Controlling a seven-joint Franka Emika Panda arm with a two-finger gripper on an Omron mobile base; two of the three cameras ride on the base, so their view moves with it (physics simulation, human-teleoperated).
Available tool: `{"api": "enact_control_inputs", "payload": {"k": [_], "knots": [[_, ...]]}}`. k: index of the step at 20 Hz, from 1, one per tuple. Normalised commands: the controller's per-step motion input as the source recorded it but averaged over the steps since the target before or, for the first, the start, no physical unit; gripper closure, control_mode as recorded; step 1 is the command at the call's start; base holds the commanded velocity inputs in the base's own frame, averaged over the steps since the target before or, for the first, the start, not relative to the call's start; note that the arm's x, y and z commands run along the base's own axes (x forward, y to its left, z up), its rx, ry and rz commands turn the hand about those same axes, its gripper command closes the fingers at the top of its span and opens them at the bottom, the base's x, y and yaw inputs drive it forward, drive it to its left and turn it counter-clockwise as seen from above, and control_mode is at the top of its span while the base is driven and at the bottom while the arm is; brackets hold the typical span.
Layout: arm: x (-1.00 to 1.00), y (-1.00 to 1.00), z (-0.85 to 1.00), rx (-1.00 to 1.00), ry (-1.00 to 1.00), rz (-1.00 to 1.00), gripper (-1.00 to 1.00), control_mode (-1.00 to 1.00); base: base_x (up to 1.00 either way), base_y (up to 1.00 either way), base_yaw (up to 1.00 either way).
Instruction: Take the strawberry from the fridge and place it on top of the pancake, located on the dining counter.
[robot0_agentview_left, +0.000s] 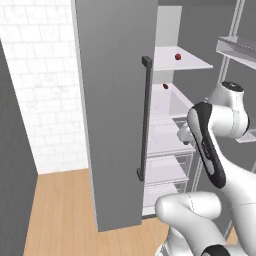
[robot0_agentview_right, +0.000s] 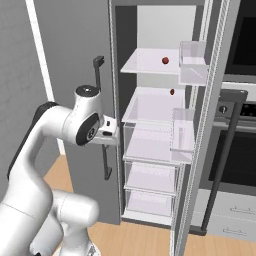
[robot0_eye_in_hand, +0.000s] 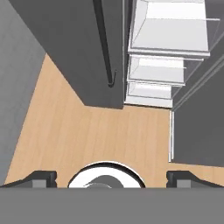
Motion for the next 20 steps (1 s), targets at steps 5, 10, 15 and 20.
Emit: {"api": "enact_control_inputs", "payload": {"k": [5,10,15,20], "knots": [[-0.50,0.15,-0.01,-0.05,0.01,-0.32,-1.00,-1.00,0.00,0.00,0.00],[-0.11,0.26,-0.13,0.00,0.00,-0.08,-1.00,-1.00,0.00,0.00,0.00],[-0.01,0.24,-0.39,0.04,0.00,0.00,-1.00,-1.00,0.00,0.00,0.00],[0.00,0.02,-0.02,0.00,0.00,0.00,-1.00,-1.00,0.00,0.00,0.00]]}}
